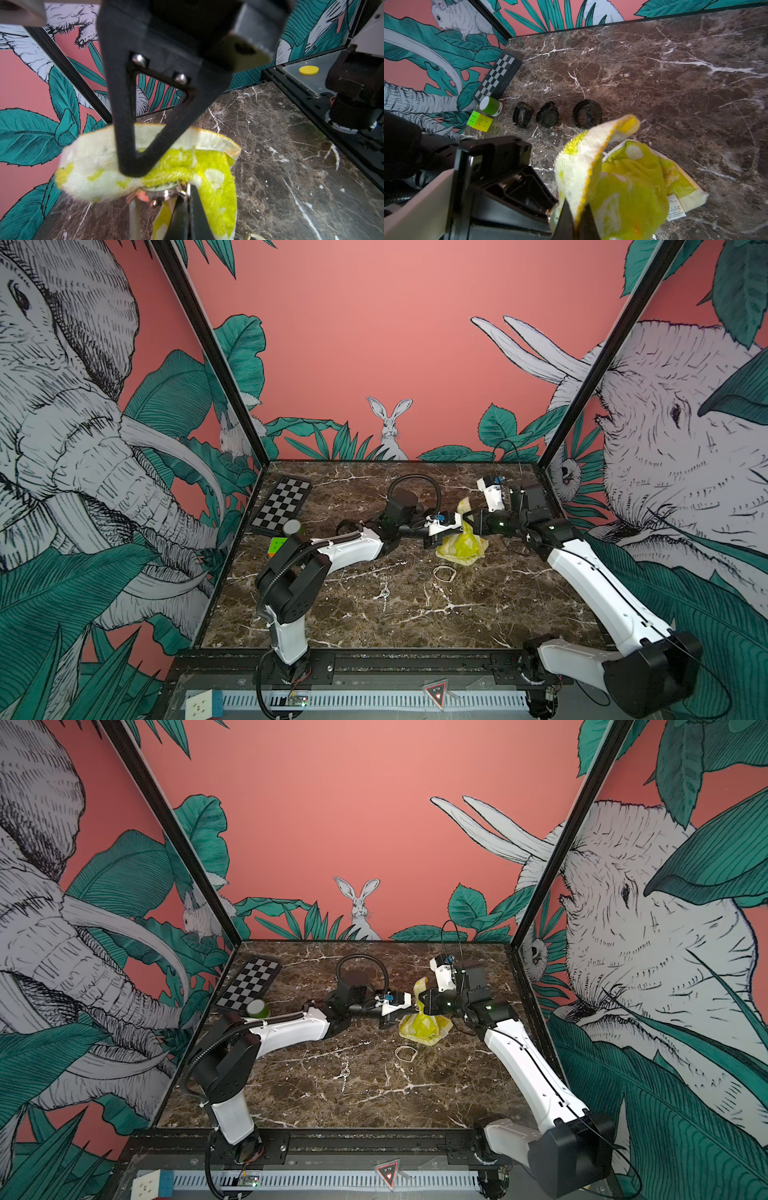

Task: Wipe the watch dial
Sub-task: Wipe the dirt from the watch dial, then place the watch at the center of the board.

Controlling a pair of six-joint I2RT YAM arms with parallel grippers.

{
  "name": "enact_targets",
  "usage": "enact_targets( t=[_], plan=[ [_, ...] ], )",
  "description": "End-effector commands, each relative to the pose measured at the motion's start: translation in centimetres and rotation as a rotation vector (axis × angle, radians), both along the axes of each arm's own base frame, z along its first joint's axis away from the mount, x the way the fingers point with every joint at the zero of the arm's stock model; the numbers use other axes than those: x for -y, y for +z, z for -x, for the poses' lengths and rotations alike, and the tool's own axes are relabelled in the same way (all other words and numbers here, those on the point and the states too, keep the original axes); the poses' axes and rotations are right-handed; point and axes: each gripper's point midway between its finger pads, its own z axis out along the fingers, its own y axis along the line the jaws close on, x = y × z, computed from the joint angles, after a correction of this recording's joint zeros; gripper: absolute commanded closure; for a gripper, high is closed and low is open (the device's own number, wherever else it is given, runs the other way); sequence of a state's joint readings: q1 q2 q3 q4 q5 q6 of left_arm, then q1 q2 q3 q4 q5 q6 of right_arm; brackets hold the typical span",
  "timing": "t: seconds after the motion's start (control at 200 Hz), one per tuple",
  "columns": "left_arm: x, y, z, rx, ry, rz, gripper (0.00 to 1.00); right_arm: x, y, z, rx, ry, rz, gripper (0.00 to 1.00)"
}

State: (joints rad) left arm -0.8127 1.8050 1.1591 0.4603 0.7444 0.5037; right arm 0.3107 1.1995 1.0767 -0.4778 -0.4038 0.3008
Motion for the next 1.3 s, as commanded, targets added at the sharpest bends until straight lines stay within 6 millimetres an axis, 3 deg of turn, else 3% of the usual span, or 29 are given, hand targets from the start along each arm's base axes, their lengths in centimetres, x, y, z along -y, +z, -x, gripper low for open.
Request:
enact_targets(
  t=[0.0, 0.205, 0.37, 0.51, 0.695, 0.815, 0.82, 0.98, 1.295],
  plan=[
    [0.2, 5.0, 1.3, 0.095, -0.05, 0.1, 1.0, 1.1, -1.0, -0.3, -0.016, -0.032, 0.084, 1.0],
    [-0.3, 5.4, 1.8, 0.108, -0.048, 0.099, 1.0, 2.8, -0.1, -0.5, 0.006, -0.082, 0.126, 1.0],
    [-1.2, 4.5, 1.8, 0.107, -0.009, 0.065, 1.0, 5.3, 1.1, -0.9, 0.023, -0.15, 0.126, 1.0],
    [-2.9, 2.3, 1.2, 0.081, 0.091, -0.016, 1.0, 8.2, 2.9, -1.3, 0.048, -0.255, 0.115, 1.0],
    [-7.1, -1.8, 0.1, -0.071, 0.279, -0.141, 1.0, 11.3, 5.9, -1.5, 0.103, -0.361, 0.198, 1.0],
    [-9.7, -4.0, 0.2, -0.164, 0.363, -0.203, 1.0, 11.9, 6.4, -1.9, 0.102, -0.384, 0.204, 1.0],
    [-9.8, -4.1, 0.2, -0.164, 0.365, -0.206, 1.0, 11.9, 7.0, -2.0, 0.117, -0.386, 0.198, 1.0],
    [-11.9, -6.4, 0.2, -0.217, 0.458, -0.285, 1.0, 12.1, 8.3, -2.5, 0.134, -0.404, 0.182, 1.0],
    [-12.6, -11.0, -1.0, -0.405, 0.54, -0.432, 1.0, 11.5, 8.9, -2.3, 0.139, -0.402, 0.122, 1.0]
  ],
)
